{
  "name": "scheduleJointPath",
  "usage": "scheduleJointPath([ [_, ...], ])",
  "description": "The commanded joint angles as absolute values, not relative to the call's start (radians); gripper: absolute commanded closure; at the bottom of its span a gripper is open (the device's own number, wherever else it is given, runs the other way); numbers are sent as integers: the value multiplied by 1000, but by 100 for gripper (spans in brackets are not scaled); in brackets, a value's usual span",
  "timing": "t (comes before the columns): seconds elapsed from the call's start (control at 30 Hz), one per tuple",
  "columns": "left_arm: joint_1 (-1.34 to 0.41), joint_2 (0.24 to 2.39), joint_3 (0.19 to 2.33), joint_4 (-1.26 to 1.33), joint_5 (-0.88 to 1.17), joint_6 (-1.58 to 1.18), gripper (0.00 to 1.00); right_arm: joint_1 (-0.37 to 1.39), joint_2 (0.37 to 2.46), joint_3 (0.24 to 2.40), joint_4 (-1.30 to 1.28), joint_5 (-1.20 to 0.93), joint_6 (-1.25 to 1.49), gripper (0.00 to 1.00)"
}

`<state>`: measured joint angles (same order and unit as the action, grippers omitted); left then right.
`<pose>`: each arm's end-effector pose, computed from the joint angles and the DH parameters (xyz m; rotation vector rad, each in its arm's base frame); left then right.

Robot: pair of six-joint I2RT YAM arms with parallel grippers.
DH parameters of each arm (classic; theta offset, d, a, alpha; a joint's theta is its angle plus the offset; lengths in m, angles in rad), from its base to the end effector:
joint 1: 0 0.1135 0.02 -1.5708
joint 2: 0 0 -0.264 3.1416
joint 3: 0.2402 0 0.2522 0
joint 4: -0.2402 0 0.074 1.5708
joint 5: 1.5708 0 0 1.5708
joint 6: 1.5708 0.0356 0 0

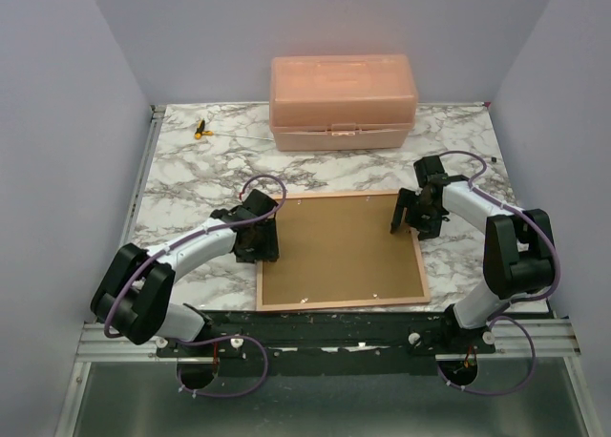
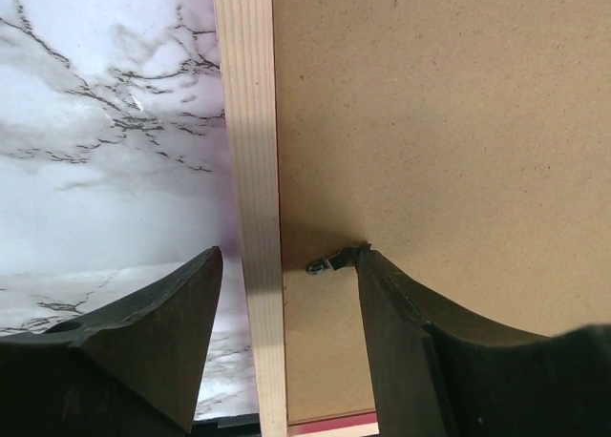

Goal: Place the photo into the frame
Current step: Install the photo frame at the center of the board.

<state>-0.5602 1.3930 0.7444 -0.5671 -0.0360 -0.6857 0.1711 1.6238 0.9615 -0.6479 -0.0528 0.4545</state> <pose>0.2064 -0.1280 0.1704 -0.1860 2.8153 -0.2541 0.2877 0.0516 0.1680 0.4002 2.8761 0.1900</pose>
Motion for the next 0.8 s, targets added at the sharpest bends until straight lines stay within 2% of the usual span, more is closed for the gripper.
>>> scheduleJointPath([
  [0.0,-557,1370,703,-586,-56,-683,41,182,1638,957,-639,-93,461,20],
  [0.03,-556,1368,697,-585,-57,-684,42,182,1638,955,-636,-93,462,20],
  [0.17,-557,1376,699,-585,-69,-684,55,182,1639,945,-626,-107,465,21],
  [0.27,-557,1394,716,-594,-73,-687,57,182,1643,941,-622,-116,468,21],
  [0.67,-556,1414,744,-572,-19,-722,80,183,1636,917,-604,-151,468,21],
  [0.77,-554,1413,751,-564,-3,-732,81,182,1635,911,-601,-156,465,21],
])
